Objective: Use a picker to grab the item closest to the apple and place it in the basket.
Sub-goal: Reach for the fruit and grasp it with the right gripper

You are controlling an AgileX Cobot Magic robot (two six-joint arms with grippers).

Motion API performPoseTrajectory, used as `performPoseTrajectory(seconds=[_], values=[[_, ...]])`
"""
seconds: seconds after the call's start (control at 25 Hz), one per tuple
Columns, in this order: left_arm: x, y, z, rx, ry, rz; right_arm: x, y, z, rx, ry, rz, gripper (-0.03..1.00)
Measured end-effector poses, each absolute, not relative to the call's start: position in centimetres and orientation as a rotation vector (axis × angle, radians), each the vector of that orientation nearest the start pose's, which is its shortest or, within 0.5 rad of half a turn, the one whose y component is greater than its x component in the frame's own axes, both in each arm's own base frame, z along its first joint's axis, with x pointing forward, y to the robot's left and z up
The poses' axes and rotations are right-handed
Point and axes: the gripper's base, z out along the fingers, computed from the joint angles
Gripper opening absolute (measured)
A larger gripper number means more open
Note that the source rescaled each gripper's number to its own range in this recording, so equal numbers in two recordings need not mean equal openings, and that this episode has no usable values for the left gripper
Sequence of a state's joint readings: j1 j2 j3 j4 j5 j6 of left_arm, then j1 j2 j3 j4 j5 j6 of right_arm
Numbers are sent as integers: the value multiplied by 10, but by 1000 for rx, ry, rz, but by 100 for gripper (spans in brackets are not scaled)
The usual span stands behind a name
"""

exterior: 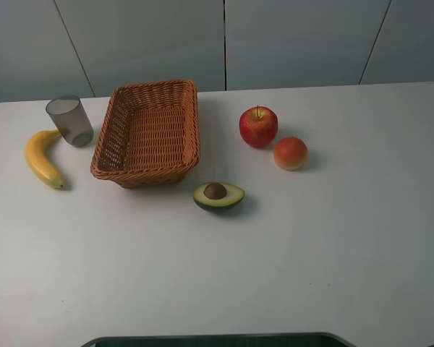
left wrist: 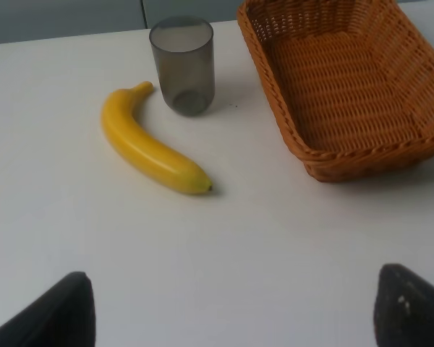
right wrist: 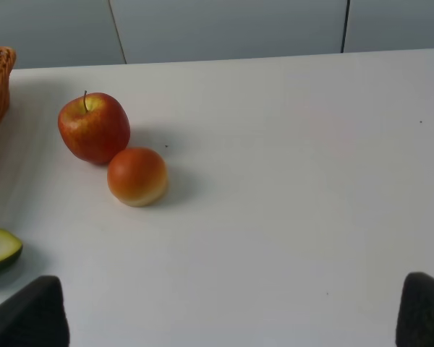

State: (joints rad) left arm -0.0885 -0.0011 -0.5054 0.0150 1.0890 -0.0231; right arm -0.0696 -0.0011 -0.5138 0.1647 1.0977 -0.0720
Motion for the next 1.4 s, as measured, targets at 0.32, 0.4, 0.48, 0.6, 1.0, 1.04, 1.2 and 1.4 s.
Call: performPoseTrajectory(seconds=[0.32, 0.4, 0.48, 0.6, 1.0, 1.04, 1.2, 1.4], values=[[-7, 2, 276, 67, 2065, -51, -8, 14, 279, -15, 2057, 110, 94], [-7, 2, 276, 67, 2065, -51, -8, 14, 279, -15, 2057, 110, 94], [-7, 2, 276, 67, 2065, -51, -8, 14, 279, -15, 2057, 110, 94], [-7, 2, 276, 68, 2065, -50, -8, 14, 279, -15, 2057, 110, 94], [-7, 2, 276, 68, 2065, -50, -8, 14, 279, -15, 2057, 110, 94], [-7, 2, 276, 68, 2065, -50, -8, 14, 279, -15, 2057, 110, 94], [-7, 2, 276, 68, 2065, -50, -8, 14, 279, -15, 2057, 110, 94], [-7, 2, 276, 68, 2065, -50, -8, 14, 279, -15, 2057, 110, 94]])
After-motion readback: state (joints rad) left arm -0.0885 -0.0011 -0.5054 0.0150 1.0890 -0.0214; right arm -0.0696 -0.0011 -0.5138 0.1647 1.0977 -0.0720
